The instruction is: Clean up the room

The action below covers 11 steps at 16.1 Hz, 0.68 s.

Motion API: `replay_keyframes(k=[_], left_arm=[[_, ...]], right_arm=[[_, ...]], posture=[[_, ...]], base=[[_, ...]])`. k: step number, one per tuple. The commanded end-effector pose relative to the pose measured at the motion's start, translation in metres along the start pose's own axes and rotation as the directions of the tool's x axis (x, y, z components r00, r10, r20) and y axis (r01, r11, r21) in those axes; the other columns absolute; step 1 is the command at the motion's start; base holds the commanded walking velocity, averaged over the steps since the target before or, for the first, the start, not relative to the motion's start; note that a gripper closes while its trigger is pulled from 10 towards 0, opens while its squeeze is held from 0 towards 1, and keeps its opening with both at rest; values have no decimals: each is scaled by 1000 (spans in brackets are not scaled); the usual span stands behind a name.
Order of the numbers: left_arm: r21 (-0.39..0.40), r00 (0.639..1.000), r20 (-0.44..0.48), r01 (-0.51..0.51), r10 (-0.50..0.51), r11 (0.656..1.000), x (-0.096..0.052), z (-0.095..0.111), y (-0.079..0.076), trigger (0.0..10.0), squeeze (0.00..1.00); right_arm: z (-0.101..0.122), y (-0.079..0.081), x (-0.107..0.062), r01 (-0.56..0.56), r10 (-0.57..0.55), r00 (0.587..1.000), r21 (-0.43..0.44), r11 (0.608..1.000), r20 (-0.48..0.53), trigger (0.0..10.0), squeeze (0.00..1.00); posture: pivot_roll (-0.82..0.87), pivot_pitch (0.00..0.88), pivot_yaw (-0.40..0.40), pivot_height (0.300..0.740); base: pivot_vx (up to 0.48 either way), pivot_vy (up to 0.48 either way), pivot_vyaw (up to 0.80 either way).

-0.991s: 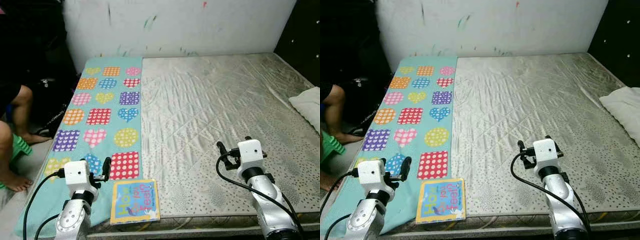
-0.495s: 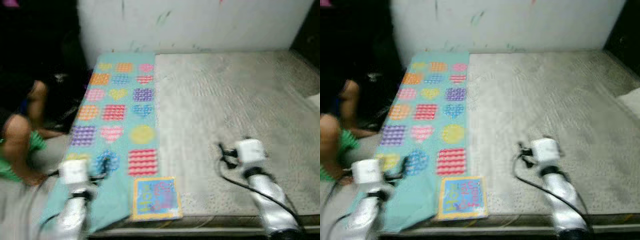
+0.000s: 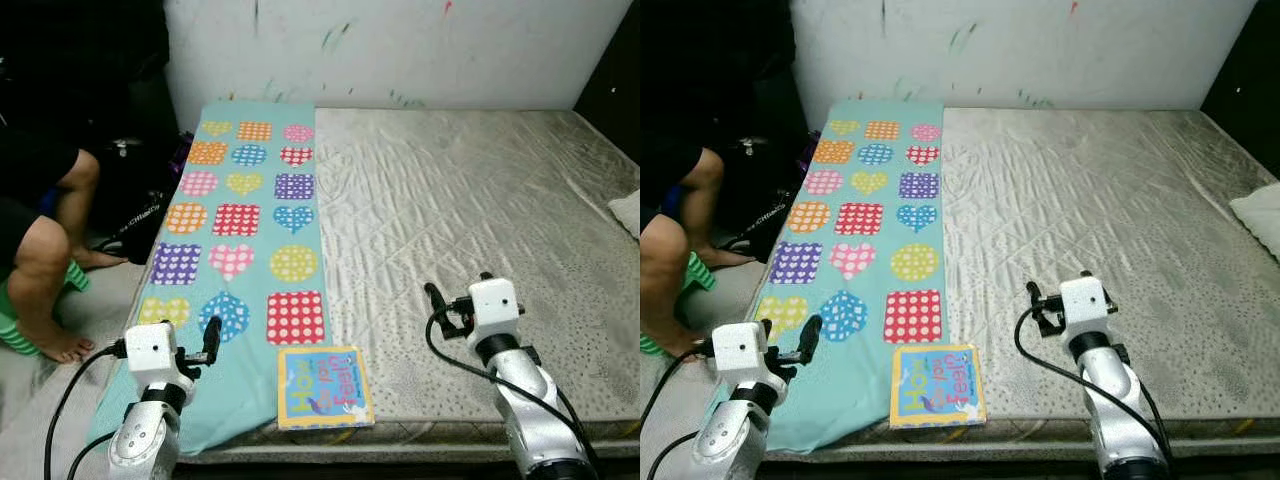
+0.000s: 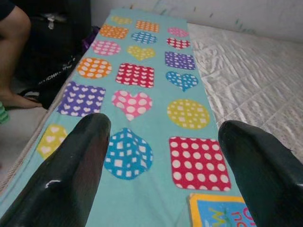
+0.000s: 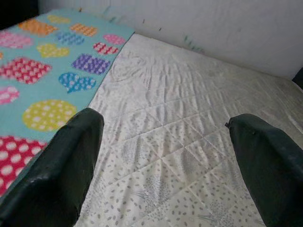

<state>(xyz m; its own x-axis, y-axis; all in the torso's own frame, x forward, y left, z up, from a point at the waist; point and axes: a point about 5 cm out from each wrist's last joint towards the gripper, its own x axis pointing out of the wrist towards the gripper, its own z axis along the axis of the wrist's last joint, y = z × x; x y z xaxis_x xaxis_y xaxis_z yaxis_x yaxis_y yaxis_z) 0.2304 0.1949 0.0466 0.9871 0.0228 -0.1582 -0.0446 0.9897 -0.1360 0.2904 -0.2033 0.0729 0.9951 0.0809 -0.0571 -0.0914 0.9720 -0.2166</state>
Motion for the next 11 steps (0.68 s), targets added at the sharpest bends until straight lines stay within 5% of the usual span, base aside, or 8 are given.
replay_keyframes(k=[1, 4, 11], left_arm=[[2, 1000, 5, 4, -4, 1000, -1, 4, 1, 10000, 0], [5, 1000, 4, 4, -4, 1000, 2, 7, 3, 10000, 0], [7, 1000, 20, -16, 16, 1000, 1, 17, 9, 10000, 0]], right_arm=[[4, -1, 1, 8, -8, 1000, 23, 1000, 9, 10000, 0], [5, 4, 0, 6, -7, 1000, 37, 999, 13, 10000, 0], [13, 8, -3, -1, 0, 999, 24, 1000, 37, 10000, 0]], posture=[[-139, 73, 21, 740], [-139, 77, 28, 740], [-127, 98, 35, 736]], base=[[0, 0, 0], [0, 0, -675], [0, 0, 0]])
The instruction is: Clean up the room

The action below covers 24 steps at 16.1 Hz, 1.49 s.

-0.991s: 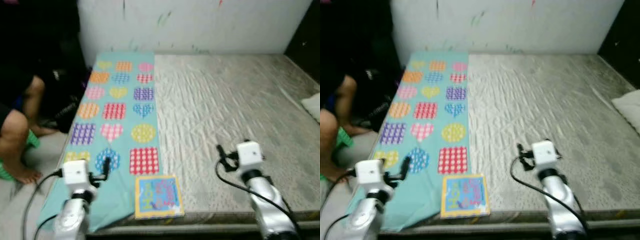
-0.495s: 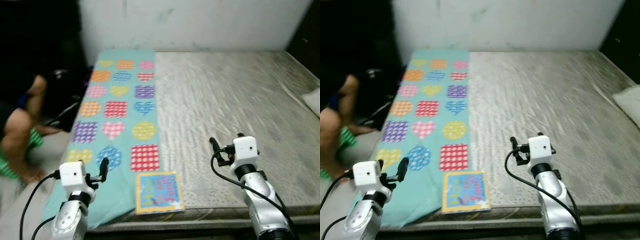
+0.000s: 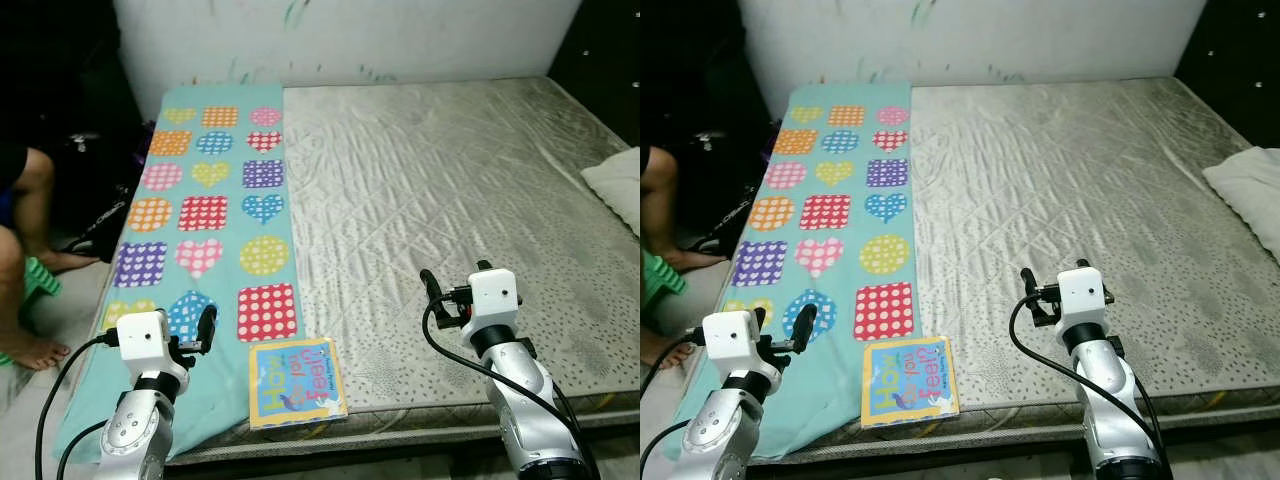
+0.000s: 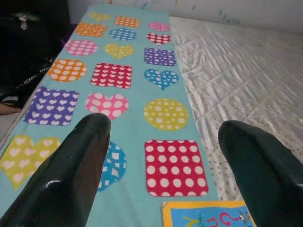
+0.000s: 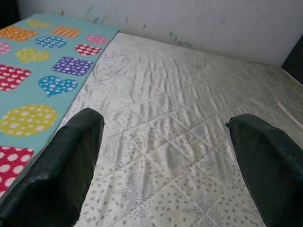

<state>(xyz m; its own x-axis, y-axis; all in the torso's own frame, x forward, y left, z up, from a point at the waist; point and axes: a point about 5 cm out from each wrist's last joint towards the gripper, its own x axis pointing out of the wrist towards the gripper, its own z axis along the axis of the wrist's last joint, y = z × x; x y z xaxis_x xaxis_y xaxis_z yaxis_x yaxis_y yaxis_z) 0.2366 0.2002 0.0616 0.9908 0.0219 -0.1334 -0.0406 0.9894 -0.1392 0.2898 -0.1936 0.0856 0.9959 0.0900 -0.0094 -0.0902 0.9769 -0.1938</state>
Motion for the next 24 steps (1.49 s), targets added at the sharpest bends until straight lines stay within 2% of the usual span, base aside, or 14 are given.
replay_keyframes(k=[1, 7, 12, 16, 24], left_arm=[[4, 1000, -5, -27, 27, 1000, -3, 2, 8, 10000, 0], [5, 998, -6, -69, 69, 998, -3, 4, 15, 10000, 0], [-16, 988, 3, -152, 152, 988, -4, 5, 24, 10000, 0], [-23, 968, 3, -249, 249, 968, -6, 4, 35, 10000, 0], [-27, 965, -6, -262, 262, 965, -9, 2, 36, 10000, 0]], right_arm=[[-1, 2, -4, -9, 9, 1000, 4, 1000, -11, 10000, 0], [0, 2, -4, -27, 27, 1000, 4, 1000, -12, 10000, 0], [4, -5, 2, -27, 27, 1000, -12, 1000, -3, 10000, 0], [8, -11, 8, -28, 28, 1000, -38, 999, 9, 10000, 0], [8, -9, 7, -68, 69, 998, -43, 997, 15, 10000, 0]], posture=[[-126, 103, 36, 717], [-131, 104, 35, 637], [-135, 107, 32, 637], [-143, 113, 27, 637], [-144, 127, 26, 637]], base=[[0, 0, 0], [0, 0, 0], [0, 0, 0], [0, 0, 0], [0, 0, 0]])
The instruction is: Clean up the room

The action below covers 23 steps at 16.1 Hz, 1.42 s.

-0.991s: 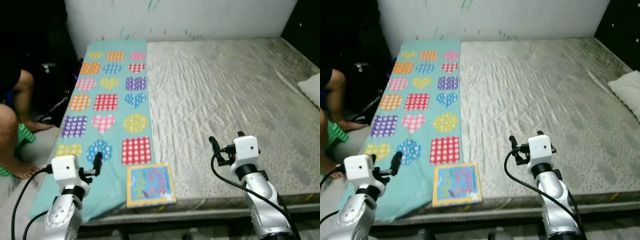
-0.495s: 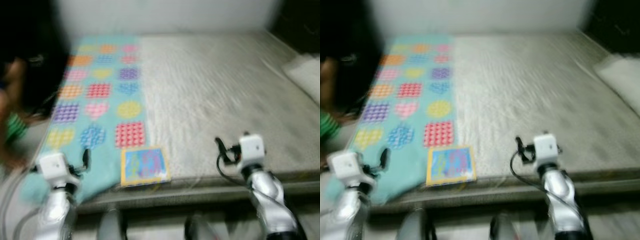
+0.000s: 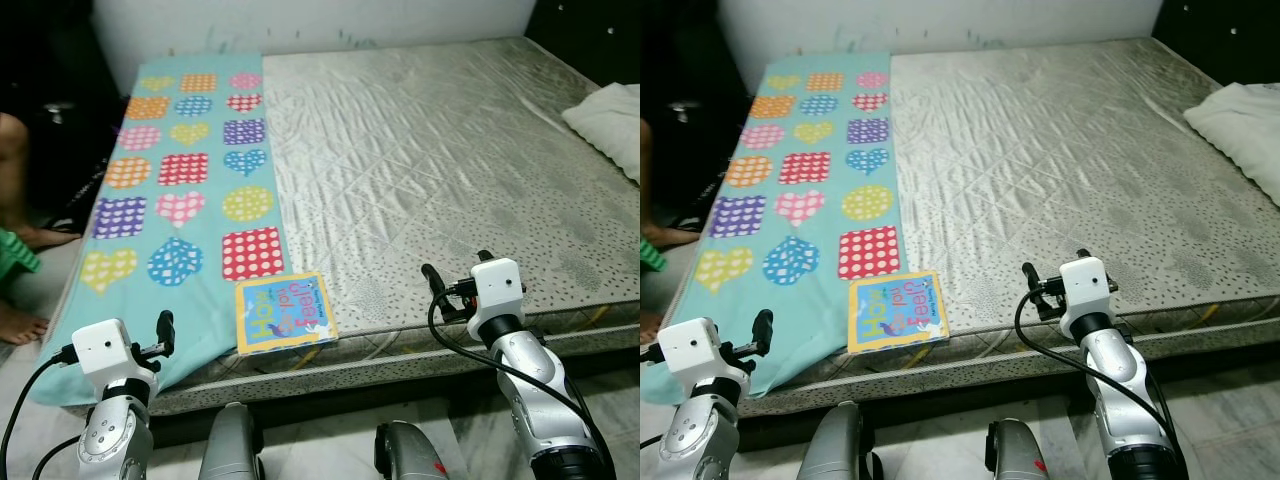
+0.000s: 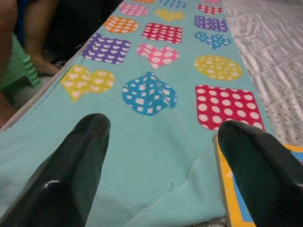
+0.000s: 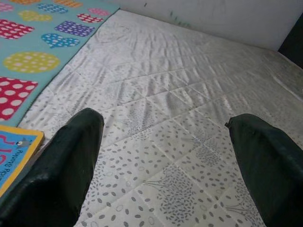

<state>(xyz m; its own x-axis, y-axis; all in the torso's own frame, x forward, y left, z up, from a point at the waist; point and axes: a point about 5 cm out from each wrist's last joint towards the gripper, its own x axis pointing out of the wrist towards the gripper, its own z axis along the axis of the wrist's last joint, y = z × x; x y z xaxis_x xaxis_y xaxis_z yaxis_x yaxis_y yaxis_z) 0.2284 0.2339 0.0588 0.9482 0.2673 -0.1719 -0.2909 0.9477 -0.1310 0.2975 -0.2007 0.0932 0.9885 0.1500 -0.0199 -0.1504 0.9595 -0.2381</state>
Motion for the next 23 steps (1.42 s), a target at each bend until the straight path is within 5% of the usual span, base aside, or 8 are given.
replay_keyframes(k=[1, 12, 23], left_arm=[[4, 1000, 3, -12, 12, 1000, -1, 1, 2, 10000, 0], [-69, 997, -32, 72, -75, 995, 4, 4, -13, 10000, 0], [-130, 996, 11, -88, 90, 988, 9, 17, 2, 10000, 0]], right_arm=[[3, 0, 0, -9, 9, 1000, 6, 1000, 17, 10000, 0], [3, 5, -6, -44, 44, 999, 5, 999, 19, 10000, 0], [3, -2, -7, -31, 31, 999, -1, 1000, 9, 10000, 0]], posture=[[-143, 130, 27, 637], [-147, 198, 22, 573], [-149, 204, 22, 568]], base=[[0, 0, 0], [0, 0, 0], [0, 0, 0]])
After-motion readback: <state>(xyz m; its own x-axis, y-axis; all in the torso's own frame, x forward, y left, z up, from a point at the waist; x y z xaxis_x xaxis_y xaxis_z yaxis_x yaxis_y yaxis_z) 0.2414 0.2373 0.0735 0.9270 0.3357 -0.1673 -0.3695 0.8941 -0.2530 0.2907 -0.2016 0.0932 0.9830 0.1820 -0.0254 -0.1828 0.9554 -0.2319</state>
